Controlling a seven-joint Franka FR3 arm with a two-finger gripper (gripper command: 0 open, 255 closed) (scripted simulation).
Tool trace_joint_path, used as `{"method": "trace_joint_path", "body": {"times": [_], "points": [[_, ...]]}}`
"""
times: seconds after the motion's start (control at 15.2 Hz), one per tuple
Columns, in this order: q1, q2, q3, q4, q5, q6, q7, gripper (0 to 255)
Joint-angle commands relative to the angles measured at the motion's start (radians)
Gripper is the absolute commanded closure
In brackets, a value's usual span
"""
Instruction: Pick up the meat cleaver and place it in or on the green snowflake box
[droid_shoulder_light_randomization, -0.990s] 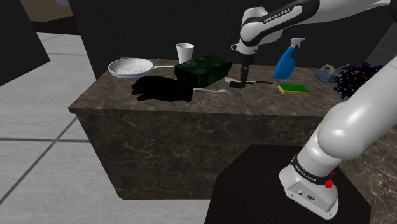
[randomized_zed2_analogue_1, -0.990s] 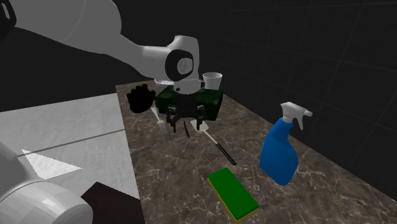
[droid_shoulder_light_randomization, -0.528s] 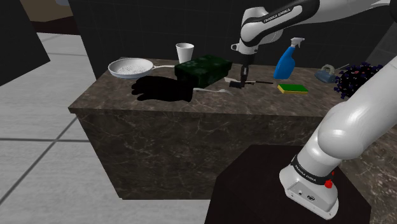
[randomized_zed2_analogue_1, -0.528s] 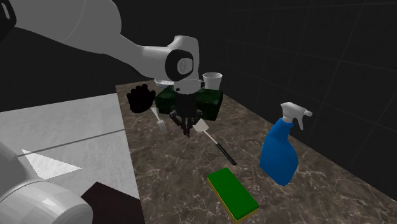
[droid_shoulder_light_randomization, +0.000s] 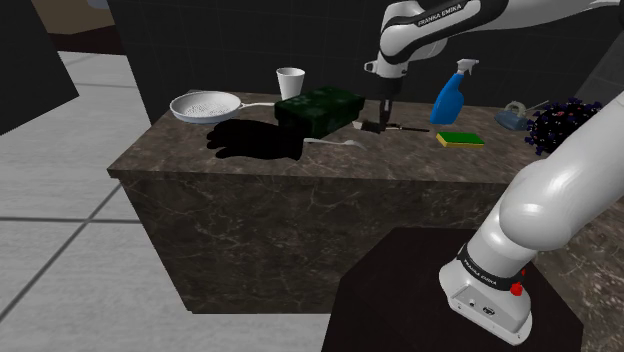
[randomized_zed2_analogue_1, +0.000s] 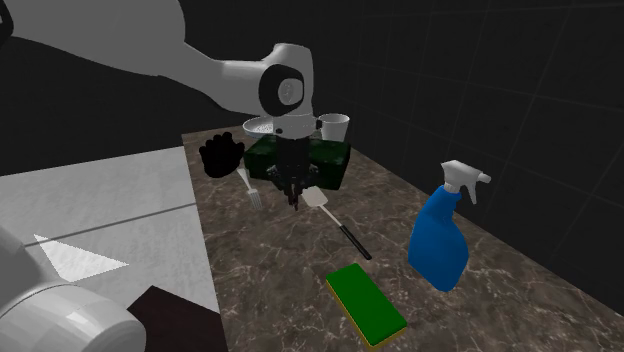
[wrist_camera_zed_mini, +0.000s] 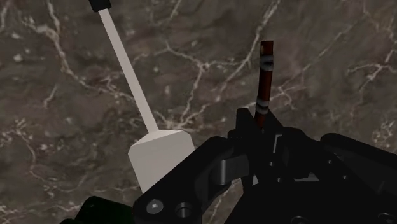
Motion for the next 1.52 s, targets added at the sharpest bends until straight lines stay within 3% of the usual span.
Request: {"method": "trace_joint_path", "body": {"times": [0.0,1.45], "points": [[0.0,-0.012,0.002,0.015,-0.002,-0.027,0.001,255],[0.005,-0.051,0.018,0.275,0.001,-0.325,-0.005,255]]}}
